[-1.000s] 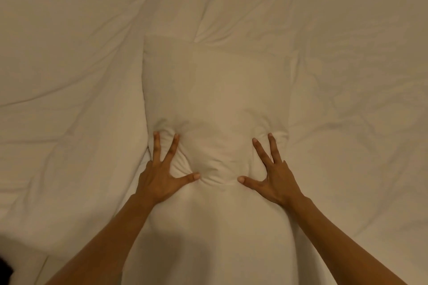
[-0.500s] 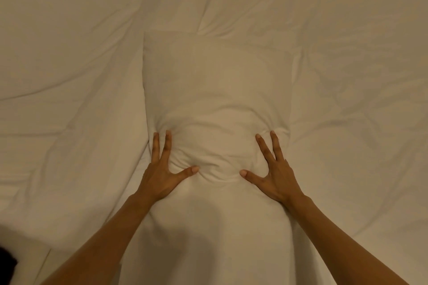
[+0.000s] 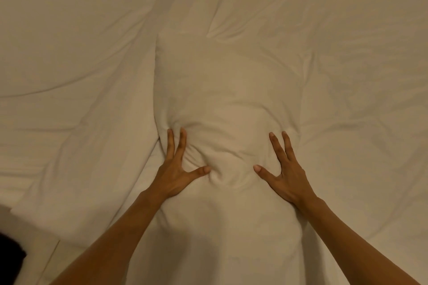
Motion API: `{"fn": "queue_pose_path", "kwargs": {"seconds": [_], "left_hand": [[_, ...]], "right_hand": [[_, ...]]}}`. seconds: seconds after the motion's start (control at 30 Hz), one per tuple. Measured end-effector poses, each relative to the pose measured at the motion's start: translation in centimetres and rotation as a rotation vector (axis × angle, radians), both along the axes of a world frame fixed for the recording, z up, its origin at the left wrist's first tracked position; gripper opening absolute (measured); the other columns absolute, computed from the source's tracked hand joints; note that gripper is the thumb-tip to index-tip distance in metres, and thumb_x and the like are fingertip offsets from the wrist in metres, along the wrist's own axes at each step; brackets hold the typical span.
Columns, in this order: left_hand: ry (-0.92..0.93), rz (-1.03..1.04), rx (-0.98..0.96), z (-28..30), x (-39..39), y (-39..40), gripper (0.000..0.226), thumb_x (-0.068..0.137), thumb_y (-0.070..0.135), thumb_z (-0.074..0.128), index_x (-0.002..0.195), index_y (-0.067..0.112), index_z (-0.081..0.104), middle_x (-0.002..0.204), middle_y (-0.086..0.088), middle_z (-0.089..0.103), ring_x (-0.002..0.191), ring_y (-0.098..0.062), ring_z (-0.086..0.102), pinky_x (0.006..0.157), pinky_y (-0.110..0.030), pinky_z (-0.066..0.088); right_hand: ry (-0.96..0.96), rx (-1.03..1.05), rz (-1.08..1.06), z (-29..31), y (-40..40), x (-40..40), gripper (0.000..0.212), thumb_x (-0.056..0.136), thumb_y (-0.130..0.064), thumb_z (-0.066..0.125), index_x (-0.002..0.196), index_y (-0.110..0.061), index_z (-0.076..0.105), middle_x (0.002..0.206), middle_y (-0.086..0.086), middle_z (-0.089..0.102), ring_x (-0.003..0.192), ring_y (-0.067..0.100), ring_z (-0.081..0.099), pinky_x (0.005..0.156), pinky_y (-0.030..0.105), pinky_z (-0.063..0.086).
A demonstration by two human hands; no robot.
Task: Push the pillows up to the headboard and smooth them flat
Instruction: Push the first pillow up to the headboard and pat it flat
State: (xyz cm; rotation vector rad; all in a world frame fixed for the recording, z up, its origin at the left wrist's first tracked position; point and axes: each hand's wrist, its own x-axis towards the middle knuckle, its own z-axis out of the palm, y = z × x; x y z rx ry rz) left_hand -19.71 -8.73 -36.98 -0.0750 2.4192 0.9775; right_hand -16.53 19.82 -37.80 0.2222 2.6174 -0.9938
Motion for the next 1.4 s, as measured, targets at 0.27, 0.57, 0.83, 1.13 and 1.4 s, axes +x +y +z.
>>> {"fn": "queue_pose_path", "kwargs": {"seconds": [0.27,0.57,0.83,1.13,1.4], "left_hand": [[0.128,-0.052,-0.031,3.0,0.0,1.1,0.118,0.049,0.092,0.048,0.131,0.059,-0.031,0.153,0.015,-0.038,0.150,-0.014,0.002,0.101,-0.037,0.044],[0.090,-0.196,-0.097,2.6,0.6,1.7,0.110,0.057,0.077,0.069,0.139,0.068,-0.004,0.145,0.009,-0.050,0.145,-0.027,0.028,0.104,-0.032,0.046],[0.153,-0.117,-0.003,1.5,0.9,1.6,0.108,0.063,0.062,0.077,0.138,0.064,0.000,0.154,0.004,-0.038,0.151,-0.024,0.003,0.118,-0.036,0.029],[0.222,-0.071,0.089,9.1,2.8,0.7,0.106,0.065,0.058,0.079,0.144,0.060,0.009,0.156,0.012,-0.031,0.151,-0.016,-0.002,0.117,-0.029,0.017],[0.307,0.060,0.133,21.1,8.0,-1.1,0.106,0.063,0.059,0.079,0.143,0.060,0.010,0.156,0.018,-0.029,0.149,-0.008,0.001,0.114,-0.025,0.021]], "right_hand": [[0.019,-0.016,-0.026,0.6,0.1,-0.2,0.089,0.078,-0.065,0.057,0.147,-0.055,0.002,0.160,-0.021,-0.008,0.144,0.017,0.029,0.106,0.045,0.037],[0.058,0.063,0.136,1.9,-0.8,0.3,0.083,0.073,-0.077,0.051,0.144,-0.061,0.012,0.161,-0.008,-0.020,0.144,0.027,0.030,0.112,0.056,0.032],[0.089,0.110,0.127,1.5,-1.8,-0.5,0.077,0.084,-0.061,0.056,0.150,-0.047,0.018,0.163,0.005,-0.011,0.151,0.024,0.005,0.116,0.057,0.022],[0.169,0.141,0.162,9.1,-2.1,1.4,0.080,0.081,-0.073,0.036,0.151,-0.047,0.006,0.162,0.003,-0.017,0.150,0.029,0.004,0.116,0.048,0.020],[0.283,0.112,0.272,21.3,-4.0,3.6,0.085,0.082,-0.072,0.038,0.152,-0.043,0.001,0.161,0.001,-0.023,0.151,0.026,0.001,0.118,0.046,0.018]]}}
